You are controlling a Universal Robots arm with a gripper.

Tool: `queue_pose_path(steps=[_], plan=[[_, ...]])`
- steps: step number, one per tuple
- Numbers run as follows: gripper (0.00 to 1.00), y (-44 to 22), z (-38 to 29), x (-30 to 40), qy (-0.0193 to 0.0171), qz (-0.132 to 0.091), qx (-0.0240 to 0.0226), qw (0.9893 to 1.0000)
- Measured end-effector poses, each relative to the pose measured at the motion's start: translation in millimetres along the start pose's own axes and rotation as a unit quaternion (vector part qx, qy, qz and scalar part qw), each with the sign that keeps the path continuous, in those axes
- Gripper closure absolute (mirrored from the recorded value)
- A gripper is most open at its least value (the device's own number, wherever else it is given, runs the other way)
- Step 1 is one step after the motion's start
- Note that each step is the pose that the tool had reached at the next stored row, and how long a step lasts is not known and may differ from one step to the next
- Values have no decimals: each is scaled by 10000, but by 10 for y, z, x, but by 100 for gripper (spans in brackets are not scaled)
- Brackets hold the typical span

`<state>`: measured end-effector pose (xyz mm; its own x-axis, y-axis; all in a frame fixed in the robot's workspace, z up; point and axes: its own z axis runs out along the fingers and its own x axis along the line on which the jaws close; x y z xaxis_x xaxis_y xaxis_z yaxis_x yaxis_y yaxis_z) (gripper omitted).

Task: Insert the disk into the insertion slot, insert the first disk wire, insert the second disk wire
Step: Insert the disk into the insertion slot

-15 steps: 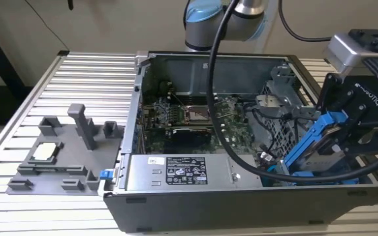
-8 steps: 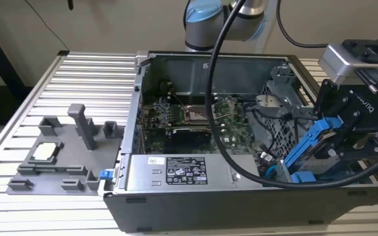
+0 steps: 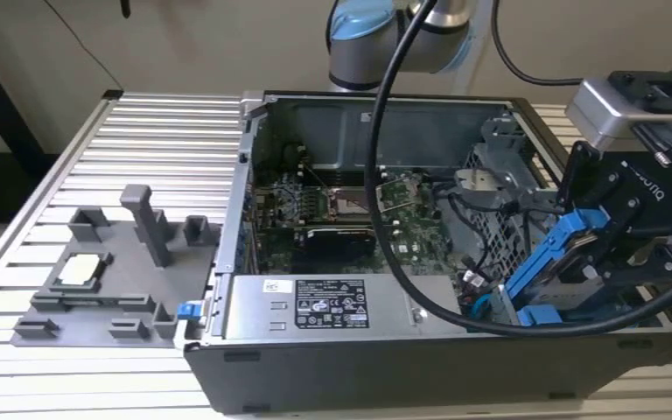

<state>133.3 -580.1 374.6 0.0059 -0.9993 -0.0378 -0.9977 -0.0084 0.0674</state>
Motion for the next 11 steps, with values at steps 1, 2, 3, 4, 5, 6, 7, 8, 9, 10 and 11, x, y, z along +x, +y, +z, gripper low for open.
queue_pose_path(steps=[1, 2, 3, 4, 5, 6, 7, 8, 9, 10, 11], plan=[[66, 0, 0, 0, 0, 0, 0, 10000], [60, 0, 2, 0, -1, 0, 0, 10000], [60, 0, 2, 0, -1, 0, 0, 10000], [60, 0, 3, 0, -1, 0, 0, 10000], [60, 0, 4, 0, -1, 0, 0, 10000], [60, 0, 4, 0, -1, 0, 0, 10000], [60, 0, 5, 0, -1, 0, 0, 10000], [60, 0, 5, 0, -1, 0, 0, 10000], [60, 0, 6, 0, -1, 0, 0, 10000], [60, 0, 7, 0, -1, 0, 0, 10000], [60, 0, 6, 0, 0, 0, 0, 10000]])
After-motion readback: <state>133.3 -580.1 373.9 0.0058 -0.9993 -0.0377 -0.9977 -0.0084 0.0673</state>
